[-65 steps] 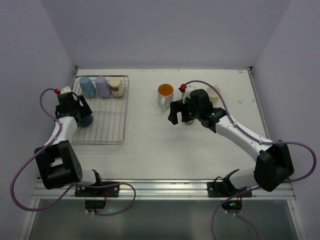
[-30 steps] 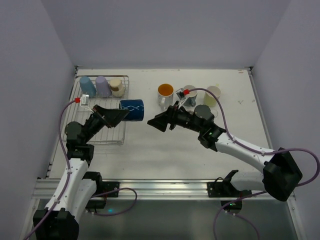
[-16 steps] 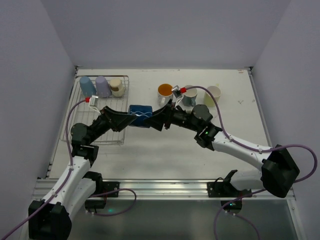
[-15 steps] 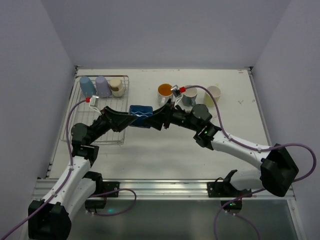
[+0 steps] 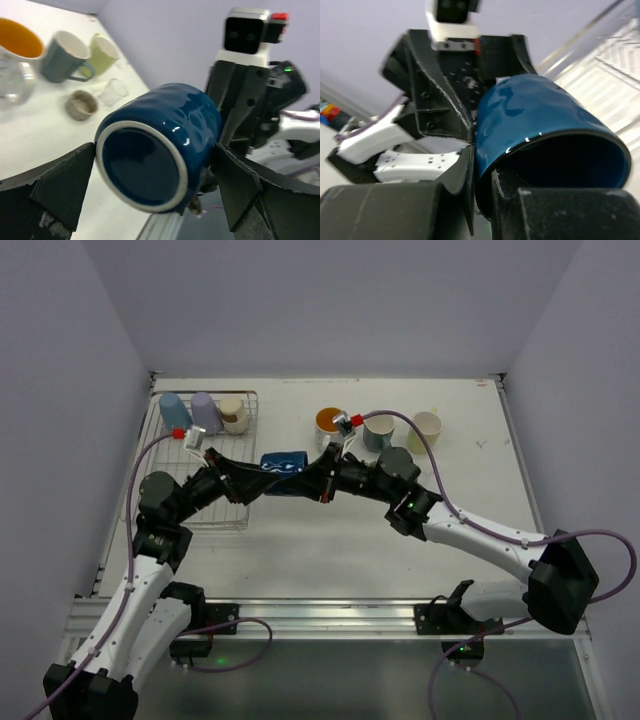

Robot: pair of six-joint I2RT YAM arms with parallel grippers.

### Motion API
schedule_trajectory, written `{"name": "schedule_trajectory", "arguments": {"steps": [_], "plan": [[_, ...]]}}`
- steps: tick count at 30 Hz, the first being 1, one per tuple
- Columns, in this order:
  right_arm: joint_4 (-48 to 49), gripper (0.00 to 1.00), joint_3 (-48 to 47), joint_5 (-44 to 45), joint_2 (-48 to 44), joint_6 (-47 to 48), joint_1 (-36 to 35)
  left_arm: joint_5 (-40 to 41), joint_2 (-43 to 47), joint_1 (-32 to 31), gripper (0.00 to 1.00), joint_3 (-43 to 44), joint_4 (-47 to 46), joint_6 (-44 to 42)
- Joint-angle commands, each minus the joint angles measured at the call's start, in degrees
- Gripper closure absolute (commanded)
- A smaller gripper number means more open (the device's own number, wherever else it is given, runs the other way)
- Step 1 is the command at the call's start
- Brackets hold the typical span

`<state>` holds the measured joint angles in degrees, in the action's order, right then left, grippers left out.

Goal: Unload the cups from the dish rack

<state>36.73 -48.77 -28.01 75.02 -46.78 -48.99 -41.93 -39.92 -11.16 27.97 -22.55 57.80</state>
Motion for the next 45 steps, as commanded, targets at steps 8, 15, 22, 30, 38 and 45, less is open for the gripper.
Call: {"name": "schedule_trajectory", "arguments": {"steps": [8, 15, 22, 30, 38, 45], "plan": [[-54.8, 1.00, -19.0, 24.5, 7.2, 27.6, 1.5, 29.8, 4.9, 0.4, 0.00, 11.4, 34.1, -36.9], [-66.0, 1.00, -33.9, 33.7, 22.8, 35.3, 1.6, 32.9, 4.5, 0.2, 0.00, 11.5, 35.6, -38.9], [-69.9, 1.00, -40.5, 36.5, 33.5, 38.9, 2.0, 34.5, 4.6, 0.0, 0.00, 11.3, 36.5, -39.1], [-73.3, 0.93, -44.7, 37.8, 39.3, 40.9, 2.4, 35.2, 3.0, 0.0, 0.00, 11.8, 36.3, -39.2], [-72.0, 0.33, -43.0, 37.2, 33.8, 39.8, 2.4, 35.4, -2.6, -0.1, 0.00, 14.6, 36.2, -36.6], [-63.3, 0.30, -29.9, 32.1, 17.9, 36.2, 2.3, 40.6, -10.9, 0.0, 0.02, 19.2, 31.1, -31.3]]}}
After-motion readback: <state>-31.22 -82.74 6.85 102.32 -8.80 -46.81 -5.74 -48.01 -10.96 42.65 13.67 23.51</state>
